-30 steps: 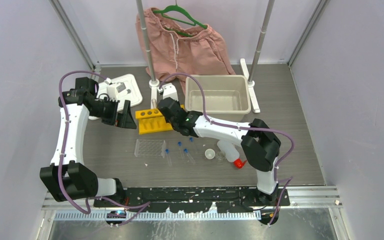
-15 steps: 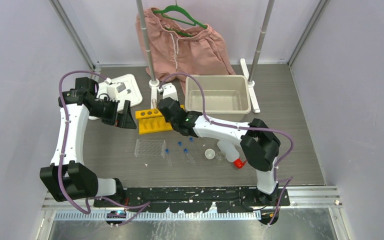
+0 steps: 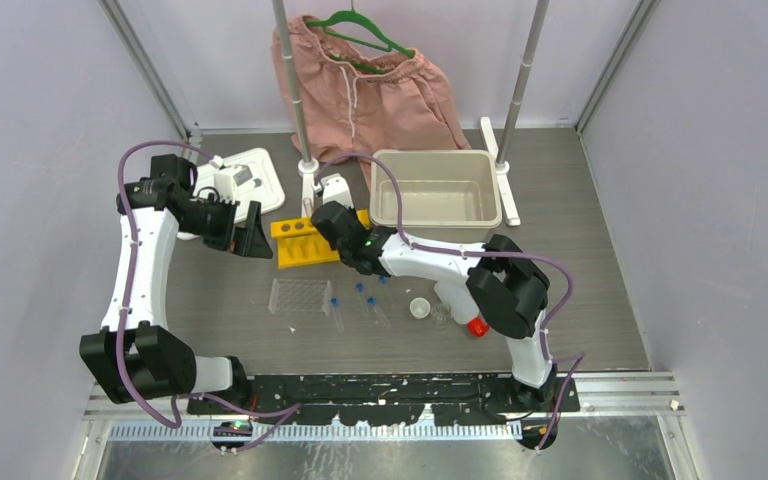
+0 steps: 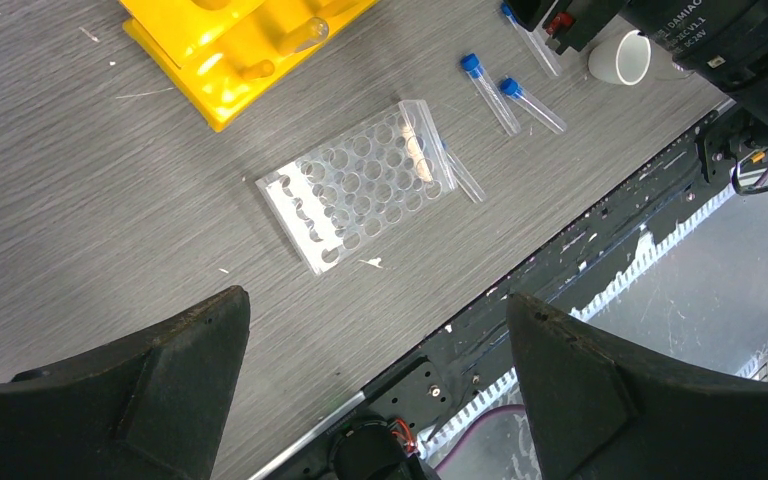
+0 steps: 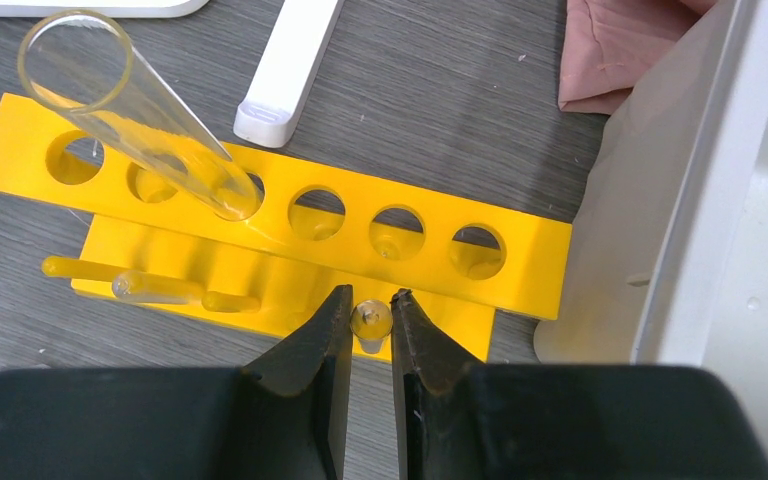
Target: Organize the chemistry lab equipment
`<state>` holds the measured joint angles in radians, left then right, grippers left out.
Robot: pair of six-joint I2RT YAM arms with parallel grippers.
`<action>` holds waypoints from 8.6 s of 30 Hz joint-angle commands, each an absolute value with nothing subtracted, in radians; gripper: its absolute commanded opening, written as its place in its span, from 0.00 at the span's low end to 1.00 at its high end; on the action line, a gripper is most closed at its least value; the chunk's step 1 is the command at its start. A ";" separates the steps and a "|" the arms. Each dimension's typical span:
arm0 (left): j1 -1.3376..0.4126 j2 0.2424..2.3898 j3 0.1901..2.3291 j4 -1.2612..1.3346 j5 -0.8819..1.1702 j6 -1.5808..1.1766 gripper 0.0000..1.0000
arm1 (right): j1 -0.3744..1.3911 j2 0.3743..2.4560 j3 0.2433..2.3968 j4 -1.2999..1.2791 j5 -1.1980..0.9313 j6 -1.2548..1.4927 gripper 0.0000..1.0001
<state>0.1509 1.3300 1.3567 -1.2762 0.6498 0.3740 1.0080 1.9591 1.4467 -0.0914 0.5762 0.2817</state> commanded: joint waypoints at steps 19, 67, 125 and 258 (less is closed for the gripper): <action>0.156 1.302 1.359 -1.276 0.659 0.382 1.00 | 1.056 1.978 1.413 -0.040 0.619 0.333 0.13; 0.156 1.244 1.431 -1.373 0.662 0.408 1.00 | 0.994 1.811 1.173 -0.448 0.436 0.622 0.44; 0.155 1.271 1.423 -1.364 0.983 0.376 0.37 | 1.149 1.818 1.739 -0.082 0.282 0.875 0.01; 0.401 1.415 1.372 -1.324 0.695 0.492 1.00 | 1.236 2.178 1.653 -0.063 0.343 0.296 0.20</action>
<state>0.3954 1.4395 1.3384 -1.3148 0.6880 0.4770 1.2343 2.2150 1.6726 -0.0689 0.3733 0.2901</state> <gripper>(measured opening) 0.994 0.229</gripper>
